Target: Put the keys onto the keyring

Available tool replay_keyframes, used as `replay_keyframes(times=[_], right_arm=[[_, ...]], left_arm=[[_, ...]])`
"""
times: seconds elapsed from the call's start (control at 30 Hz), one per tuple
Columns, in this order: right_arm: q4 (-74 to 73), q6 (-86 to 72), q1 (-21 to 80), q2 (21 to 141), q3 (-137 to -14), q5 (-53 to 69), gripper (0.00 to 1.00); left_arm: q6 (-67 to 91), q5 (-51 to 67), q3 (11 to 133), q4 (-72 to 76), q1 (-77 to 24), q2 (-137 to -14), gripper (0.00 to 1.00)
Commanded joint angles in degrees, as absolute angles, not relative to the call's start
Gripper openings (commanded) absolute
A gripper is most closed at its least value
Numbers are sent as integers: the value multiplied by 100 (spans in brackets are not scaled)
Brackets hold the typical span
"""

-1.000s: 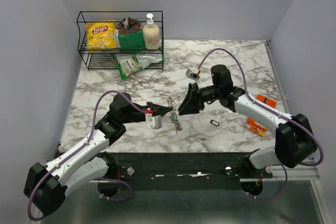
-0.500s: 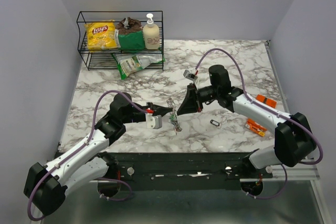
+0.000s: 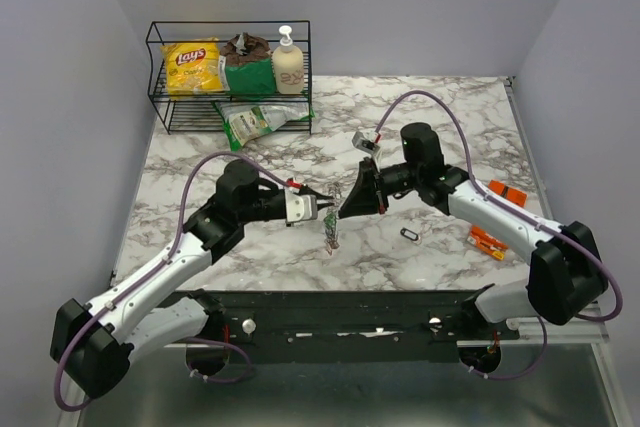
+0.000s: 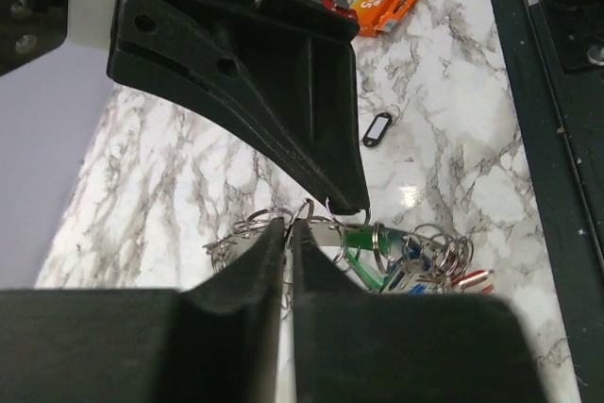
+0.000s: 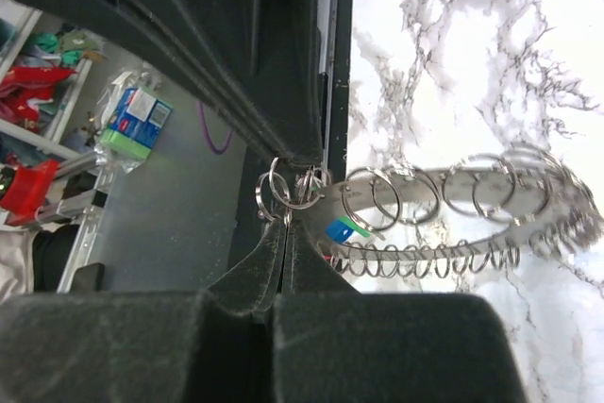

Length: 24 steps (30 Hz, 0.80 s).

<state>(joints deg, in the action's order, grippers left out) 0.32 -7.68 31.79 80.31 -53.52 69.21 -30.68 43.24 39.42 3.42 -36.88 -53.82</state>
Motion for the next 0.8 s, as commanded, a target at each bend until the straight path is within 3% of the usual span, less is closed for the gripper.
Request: replay_keyframes(times=[0.0,0.03,0.13,0.33,0.5,0.77], right_arm=[[-351,-519,3208,7840,-5519,6636,1],[-378,-501,3208,7831,-5537,6618,1],[-457,-431,3199,7752,-5581,6434,1],[-633,-281,3208,7699,-5686,6267,1],[-765,-132,3208,7664,-5765,6205,1],[-826,-61,3208,7611,-5801,6196,1]], left_arm=[[-2286,3991,4456,229,-3709,-5607,36],[-2076,3955,4526,220,-3709,-5642,50],[-1663,3745,4596,237,-3709,-5704,70],[-1047,3322,4553,466,-3665,-5625,89],[-362,3699,4676,396,-3402,-5730,89],[887,5456,4755,1097,-2734,-6126,79]])
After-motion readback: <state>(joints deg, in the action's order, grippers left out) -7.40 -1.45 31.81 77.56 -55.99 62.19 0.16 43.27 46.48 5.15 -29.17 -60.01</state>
